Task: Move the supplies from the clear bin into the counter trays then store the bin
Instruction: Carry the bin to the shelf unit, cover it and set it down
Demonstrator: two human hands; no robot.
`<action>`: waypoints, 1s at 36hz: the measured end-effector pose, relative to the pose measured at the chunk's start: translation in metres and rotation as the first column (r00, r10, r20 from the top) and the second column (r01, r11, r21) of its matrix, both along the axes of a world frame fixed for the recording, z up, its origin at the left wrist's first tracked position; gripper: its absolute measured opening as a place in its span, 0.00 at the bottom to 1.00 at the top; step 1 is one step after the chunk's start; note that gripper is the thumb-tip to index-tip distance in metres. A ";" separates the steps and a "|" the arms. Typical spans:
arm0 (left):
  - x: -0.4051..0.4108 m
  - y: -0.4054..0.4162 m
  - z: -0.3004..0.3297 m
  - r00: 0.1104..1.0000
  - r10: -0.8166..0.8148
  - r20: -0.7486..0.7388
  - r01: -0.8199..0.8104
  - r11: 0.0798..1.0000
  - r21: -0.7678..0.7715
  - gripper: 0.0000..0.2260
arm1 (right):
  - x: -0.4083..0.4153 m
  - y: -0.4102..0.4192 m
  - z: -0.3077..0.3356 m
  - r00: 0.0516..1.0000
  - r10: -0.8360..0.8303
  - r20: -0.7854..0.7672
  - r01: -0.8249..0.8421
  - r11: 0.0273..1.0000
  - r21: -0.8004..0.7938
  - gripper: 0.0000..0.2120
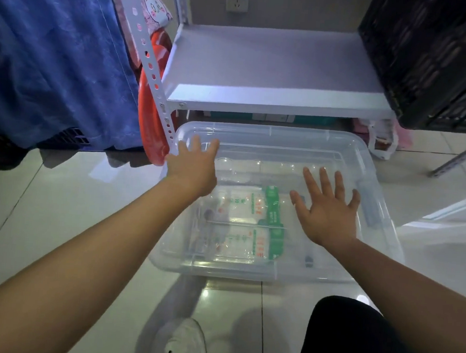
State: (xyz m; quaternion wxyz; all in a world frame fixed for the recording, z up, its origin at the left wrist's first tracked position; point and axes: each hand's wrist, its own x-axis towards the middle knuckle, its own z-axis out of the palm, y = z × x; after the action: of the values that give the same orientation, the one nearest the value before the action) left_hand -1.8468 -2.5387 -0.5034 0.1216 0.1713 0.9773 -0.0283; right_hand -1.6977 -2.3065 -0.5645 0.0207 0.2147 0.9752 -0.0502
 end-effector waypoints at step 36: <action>0.089 0.071 -0.078 0.933 -0.319 -0.168 0.350 0.914 0.207 0.34 | 0.025 0.153 0.041 0.741 -0.408 0.534 0.613 0.088 -0.785 0.40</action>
State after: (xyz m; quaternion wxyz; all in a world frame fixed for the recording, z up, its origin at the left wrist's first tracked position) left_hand -1.7577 -2.4677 -0.5818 0.0297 0.3471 0.9357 0.0552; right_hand -1.6723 -2.1532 -0.5231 0.2086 0.4897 0.6082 -0.5889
